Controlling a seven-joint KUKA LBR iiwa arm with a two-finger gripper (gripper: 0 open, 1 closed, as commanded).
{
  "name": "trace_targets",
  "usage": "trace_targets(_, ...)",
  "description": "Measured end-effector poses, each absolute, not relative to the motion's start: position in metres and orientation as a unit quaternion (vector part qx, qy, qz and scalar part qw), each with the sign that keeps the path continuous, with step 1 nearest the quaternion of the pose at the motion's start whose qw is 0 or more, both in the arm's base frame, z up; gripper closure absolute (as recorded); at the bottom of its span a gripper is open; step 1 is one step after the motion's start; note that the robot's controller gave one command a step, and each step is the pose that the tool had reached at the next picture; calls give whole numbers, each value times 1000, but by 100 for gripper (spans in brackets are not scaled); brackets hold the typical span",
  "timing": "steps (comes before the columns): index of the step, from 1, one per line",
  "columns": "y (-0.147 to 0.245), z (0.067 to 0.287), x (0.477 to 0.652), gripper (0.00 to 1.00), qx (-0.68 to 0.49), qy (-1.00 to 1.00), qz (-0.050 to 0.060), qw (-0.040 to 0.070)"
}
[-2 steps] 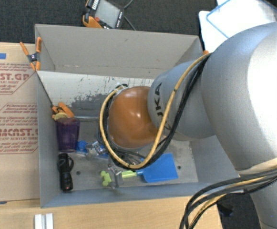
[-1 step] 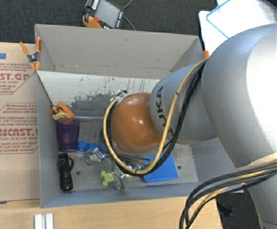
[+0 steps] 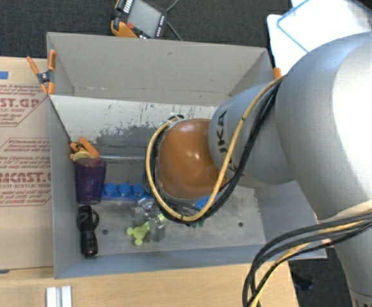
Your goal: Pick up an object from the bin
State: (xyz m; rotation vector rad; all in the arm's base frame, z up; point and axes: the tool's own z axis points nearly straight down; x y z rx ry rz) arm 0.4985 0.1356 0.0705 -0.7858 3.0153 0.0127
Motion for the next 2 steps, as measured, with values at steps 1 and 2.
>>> trace_targets(1, 136, 70, 498, 100, -252, 968, 4, 13)
trace_targets(2, 134, 89, 494, 100, -253, 967, 4, 6)
